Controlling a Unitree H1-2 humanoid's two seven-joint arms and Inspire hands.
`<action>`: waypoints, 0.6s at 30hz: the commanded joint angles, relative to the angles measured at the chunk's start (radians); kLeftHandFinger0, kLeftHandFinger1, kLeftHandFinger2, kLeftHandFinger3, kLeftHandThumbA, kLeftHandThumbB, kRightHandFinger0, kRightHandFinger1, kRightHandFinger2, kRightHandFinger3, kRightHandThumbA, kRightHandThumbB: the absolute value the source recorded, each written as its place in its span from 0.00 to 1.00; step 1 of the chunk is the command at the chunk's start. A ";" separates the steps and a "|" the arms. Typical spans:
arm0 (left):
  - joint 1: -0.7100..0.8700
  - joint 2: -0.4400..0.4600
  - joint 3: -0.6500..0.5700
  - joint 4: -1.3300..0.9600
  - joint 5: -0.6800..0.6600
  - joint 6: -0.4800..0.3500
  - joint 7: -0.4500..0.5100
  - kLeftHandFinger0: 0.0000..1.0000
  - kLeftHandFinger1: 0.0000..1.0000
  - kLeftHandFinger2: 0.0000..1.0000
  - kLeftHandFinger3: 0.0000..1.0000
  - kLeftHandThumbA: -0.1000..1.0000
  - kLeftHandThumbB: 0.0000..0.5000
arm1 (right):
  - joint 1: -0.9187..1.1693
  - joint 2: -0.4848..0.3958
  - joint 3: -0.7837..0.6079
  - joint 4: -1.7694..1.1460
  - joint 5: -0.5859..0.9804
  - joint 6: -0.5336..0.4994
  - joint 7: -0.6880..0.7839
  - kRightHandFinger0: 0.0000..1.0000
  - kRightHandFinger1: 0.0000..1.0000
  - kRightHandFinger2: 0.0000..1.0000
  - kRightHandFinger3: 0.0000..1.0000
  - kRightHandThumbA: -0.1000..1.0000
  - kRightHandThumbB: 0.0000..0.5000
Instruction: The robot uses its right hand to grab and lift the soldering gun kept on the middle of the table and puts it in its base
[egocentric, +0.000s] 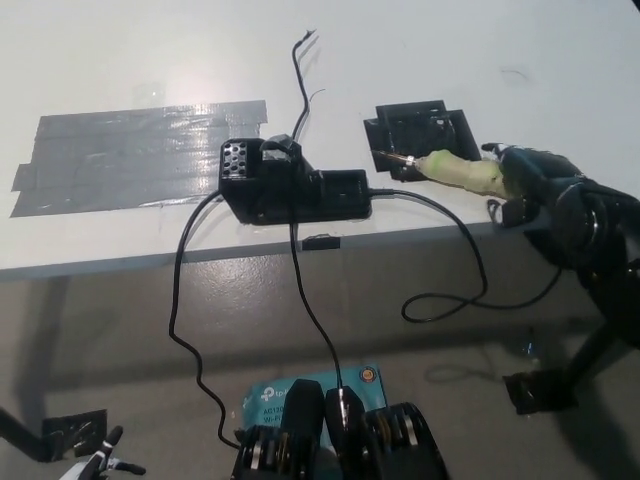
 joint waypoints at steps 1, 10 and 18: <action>-0.016 0.001 -0.003 -0.010 0.002 -0.037 -0.014 0.00 0.00 0.22 0.52 1.00 1.00 | -0.054 0.005 -0.010 -0.003 -0.012 -0.019 -0.013 1.00 1.00 0.96 1.00 0.54 0.64; -0.026 -0.013 0.004 0.009 -0.009 -0.050 -0.016 0.00 0.00 0.17 0.51 1.00 1.00 | -0.092 0.081 0.018 0.048 -0.011 -0.059 -0.010 1.00 1.00 1.00 1.00 0.57 0.65; -0.020 -0.012 0.008 -0.016 -0.015 -0.060 -0.023 0.00 0.00 0.19 0.49 1.00 1.00 | -0.069 0.054 0.033 0.037 -0.025 -0.055 0.012 1.00 1.00 1.00 1.00 0.58 0.65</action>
